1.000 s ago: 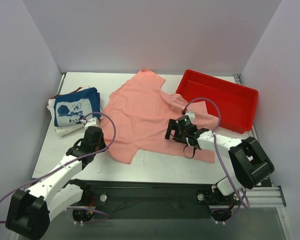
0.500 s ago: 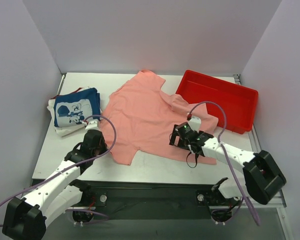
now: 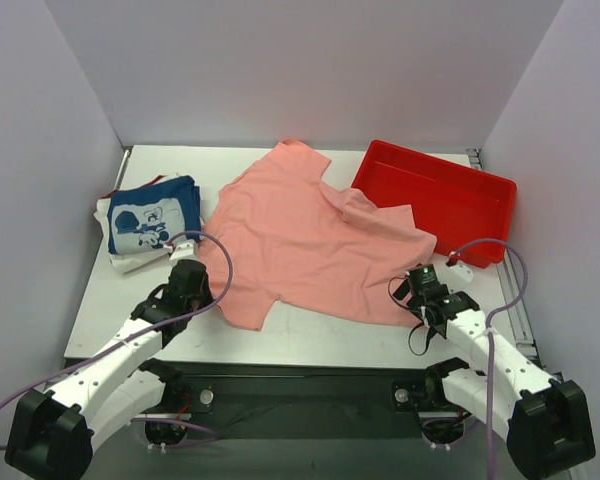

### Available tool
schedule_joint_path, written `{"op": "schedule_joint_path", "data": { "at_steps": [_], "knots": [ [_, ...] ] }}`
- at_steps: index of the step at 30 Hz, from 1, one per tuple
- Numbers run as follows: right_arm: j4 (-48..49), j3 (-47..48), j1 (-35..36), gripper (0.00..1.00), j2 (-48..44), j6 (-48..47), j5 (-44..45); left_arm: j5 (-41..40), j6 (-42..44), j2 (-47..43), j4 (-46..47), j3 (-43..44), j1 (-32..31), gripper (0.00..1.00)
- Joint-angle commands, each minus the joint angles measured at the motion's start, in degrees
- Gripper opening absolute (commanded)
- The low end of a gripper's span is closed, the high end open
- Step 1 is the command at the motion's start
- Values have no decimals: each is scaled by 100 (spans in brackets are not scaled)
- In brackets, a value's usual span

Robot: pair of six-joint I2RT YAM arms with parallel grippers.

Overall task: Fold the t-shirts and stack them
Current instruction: Grap the side of the flattened tshirt closest away from the robot with both arms

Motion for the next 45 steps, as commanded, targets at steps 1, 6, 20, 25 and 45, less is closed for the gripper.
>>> {"op": "schedule_joint_path", "data": {
  "at_steps": [1,6,20,25,45],
  "knots": [
    [-360,-144,-340,100,-424,260,254,-66,-56,-54,45,104,-37,0],
    [-378,-303,-682,100,-645,330,141,4,-47,-19,63,104,-45,0],
    [-290,-514,-1140,90,-38,664,-502,92,-74,-54,98,69,-89,0],
    [-299,-549,-1140,73,-135,682,-536,92,-74,-27,107,78,-81,0],
    [-588,-382,-851,0,-284,260,-1002,-127,-91,8,-33,165,-81,0]
  ]
}}
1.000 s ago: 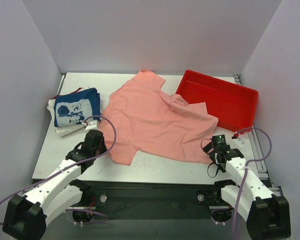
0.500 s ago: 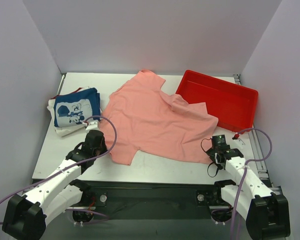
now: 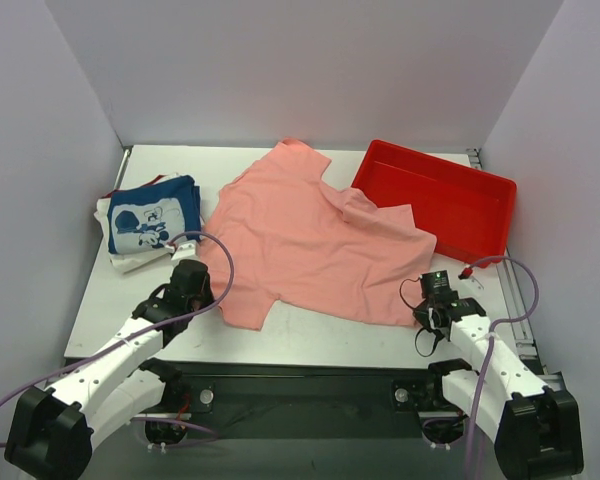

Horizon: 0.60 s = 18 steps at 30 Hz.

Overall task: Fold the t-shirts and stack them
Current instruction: Grap the side of the flattened tshirt closest away from the robot with both arms

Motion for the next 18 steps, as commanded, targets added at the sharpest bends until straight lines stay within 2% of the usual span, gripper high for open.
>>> {"op": "schedule_joint_path", "data": {
  "at_steps": [1,6,11,18],
  "knots": [
    [-569,92,299,0,-129,-81,-229,-239,-58,-73,-64,183,-11,0],
    [-1386,417,1212,0,-445,155,298,-406,-252,-511,-442,315,-19,0],
    [-1948,585,1635,0,-569,288,553,-555,-593,-1065,-1073,473,-19,0],
    [-2625,778,2321,0,-955,648,887,-1021,-1148,-1821,-1935,772,-370,0]
  ]
}}
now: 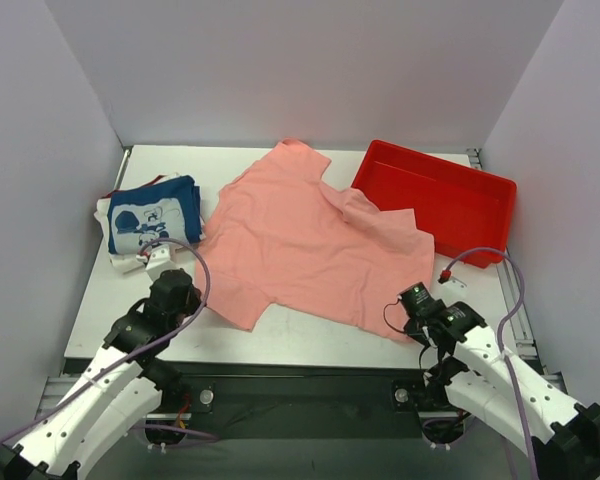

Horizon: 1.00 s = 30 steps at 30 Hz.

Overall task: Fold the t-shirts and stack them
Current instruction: Grap the side of the flattened tshirt closest away from the robot with both arms

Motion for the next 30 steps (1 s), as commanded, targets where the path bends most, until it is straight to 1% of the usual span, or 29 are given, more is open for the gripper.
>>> {"op": "schedule_joint_path", "data": {
  "at_steps": [1,4,5,11,12,17,20,24,27,28,30],
  "knots": [
    [-867,293,315,0,-193,392,544,-427,-477,-303,-635,444,-265,0],
    [-1349,363,640,0,-290,568,729,-603,-714,-496,-978,594,-451,0],
    [-1394,372,893,0,-316,752,756,-681,-776,-549,-1179,646,-582,0],
    [-1851,433,1616,0,-325,1403,1046,-1077,-1303,-953,-1935,972,-1127,0],
    [-1921,451,1851,0,-299,1595,1081,-1121,-1356,-1041,-2015,1016,-1198,0],
    [-2589,618,2564,0,-202,2308,1423,-1323,-1805,-1226,-2498,1156,-1602,0],
    [-2871,732,3013,0,-97,2695,1477,-1385,-1981,-1270,-2692,1227,-1787,0],
    [-3109,873,3391,0,227,3109,1661,-1473,-2007,-1288,-2702,1227,-1875,0],
    [-3100,1013,3427,0,439,3135,1792,-1552,-1779,-1209,-2456,1183,-1875,0],
    [-3091,1049,3427,0,474,3118,1967,-1561,-1666,-1183,-2386,1148,-1875,0],
    [-3083,1207,3349,0,571,2969,2188,-1675,-1507,-1078,-2009,1008,-1875,0]
  ]
}}
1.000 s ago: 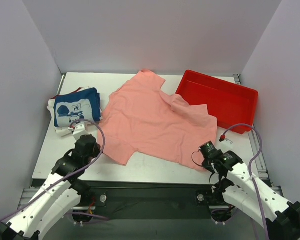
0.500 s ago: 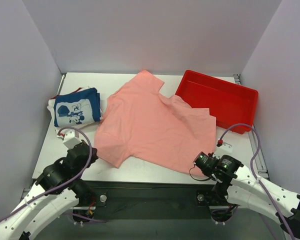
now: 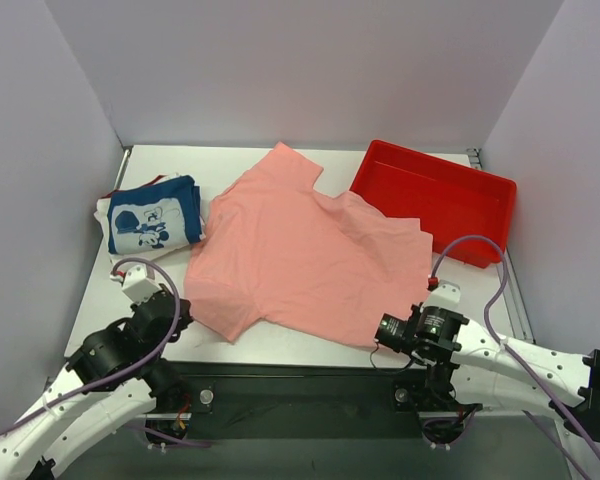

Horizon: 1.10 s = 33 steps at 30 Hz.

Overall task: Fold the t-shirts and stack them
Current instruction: Grap the side of the flattened tshirt closest away from the robot with both arms, then fold the flattened tshirt in 1/3 of the way

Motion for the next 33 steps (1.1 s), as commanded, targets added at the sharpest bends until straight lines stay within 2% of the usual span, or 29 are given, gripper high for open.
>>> {"op": "schedule_joint_path", "data": {
  "at_steps": [1,2,3,5,7,13,16,20,23,27,33],
  "knots": [
    [-403,357,-109,0,158,86,898,-311,429,195,671,-33,-17,0],
    [-333,392,-250,0,167,-46,944,-312,527,274,1082,-77,-17,0],
    [-193,401,-669,0,167,-569,953,-285,606,492,1260,-112,-8,0],
    [413,323,-1040,0,115,-1160,813,-163,782,792,1646,-78,-8,0],
    [922,278,-1322,0,9,-1733,742,-153,931,1196,1789,36,18,0],
    [1451,348,-1989,0,185,-2515,707,-4,1502,1575,2464,169,343,0],
    [1863,366,-2306,0,264,-2876,540,390,1836,1689,2703,221,833,0],
    [2462,383,-3035,0,421,-3613,171,1416,2224,1935,3325,230,1562,0],
    [2849,427,-3396,0,641,-4000,-136,1893,2435,2234,3687,248,1924,0],
    [3297,541,-4142,0,966,-4405,-575,2193,2637,2708,4056,397,2101,0],
    [3728,866,-4742,0,1564,-4784,-963,2351,2848,3314,4434,740,2364,0]
  ]
}}
